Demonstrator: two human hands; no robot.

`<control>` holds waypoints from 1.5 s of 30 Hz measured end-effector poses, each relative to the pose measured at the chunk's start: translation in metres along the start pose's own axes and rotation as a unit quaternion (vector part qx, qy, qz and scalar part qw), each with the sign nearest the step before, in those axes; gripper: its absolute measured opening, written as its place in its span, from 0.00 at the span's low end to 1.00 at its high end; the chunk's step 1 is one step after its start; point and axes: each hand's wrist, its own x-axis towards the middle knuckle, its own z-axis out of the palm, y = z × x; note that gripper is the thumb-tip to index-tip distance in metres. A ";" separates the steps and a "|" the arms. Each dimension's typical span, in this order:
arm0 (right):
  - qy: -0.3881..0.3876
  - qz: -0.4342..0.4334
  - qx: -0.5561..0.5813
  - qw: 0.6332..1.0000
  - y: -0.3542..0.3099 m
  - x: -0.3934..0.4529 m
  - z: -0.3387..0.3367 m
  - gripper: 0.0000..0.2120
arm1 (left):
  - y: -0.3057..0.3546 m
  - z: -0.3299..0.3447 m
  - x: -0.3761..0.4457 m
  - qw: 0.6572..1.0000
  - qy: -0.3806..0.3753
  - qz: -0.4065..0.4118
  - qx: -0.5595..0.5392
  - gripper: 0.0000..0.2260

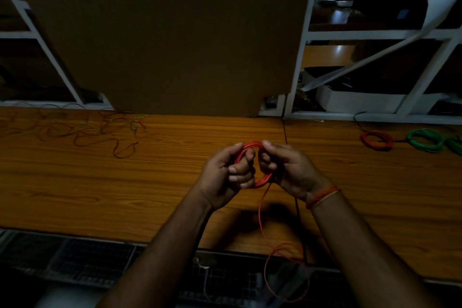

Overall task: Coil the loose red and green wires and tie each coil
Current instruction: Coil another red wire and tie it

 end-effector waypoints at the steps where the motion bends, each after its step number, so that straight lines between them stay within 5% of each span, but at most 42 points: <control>1: 0.004 -0.009 0.002 1.000 0.002 0.000 0.002 0.17 | 0.001 0.000 -0.001 1.000 0.003 -0.007 -0.002 0.18; 13: 0.068 -0.038 -0.112 0.991 0.005 0.000 0.011 0.18 | 0.007 -0.003 0.000 0.994 0.028 0.007 -0.108 0.14; 19: 0.099 0.025 -0.184 0.978 0.027 -0.025 -0.012 0.05 | 0.027 -0.028 -0.002 0.961 0.084 0.090 -0.247 0.18; 23: 0.193 0.024 -0.322 0.926 0.047 -0.040 -0.029 0.04 | 0.038 -0.049 -0.003 0.936 0.155 0.146 -0.279 0.21; 26: 0.169 0.028 -0.514 0.840 0.042 -0.048 -0.030 0.06 | 0.036 -0.050 -0.004 0.929 0.193 0.160 -0.271 0.20; 28: 0.083 0.009 -0.647 0.758 0.033 -0.048 -0.024 0.10 | 0.029 -0.047 -0.002 0.932 0.218 0.161 -0.242 0.17; 30: 0.023 -0.039 -0.683 0.729 0.025 -0.049 -0.012 0.11 | 0.023 -0.043 -0.001 0.940 0.237 0.159 -0.187 0.15; 37: 0.020 -0.272 -0.596 0.755 0.003 -0.051 0.009 0.11 | 0.007 -0.018 -0.011 0.949 0.249 0.155 0.115 0.13; 45: 0.036 -0.303 -0.584 0.752 -0.020 -0.039 0.029 0.11 | -0.011 -0.014 -0.017 0.923 0.166 0.156 0.311 0.15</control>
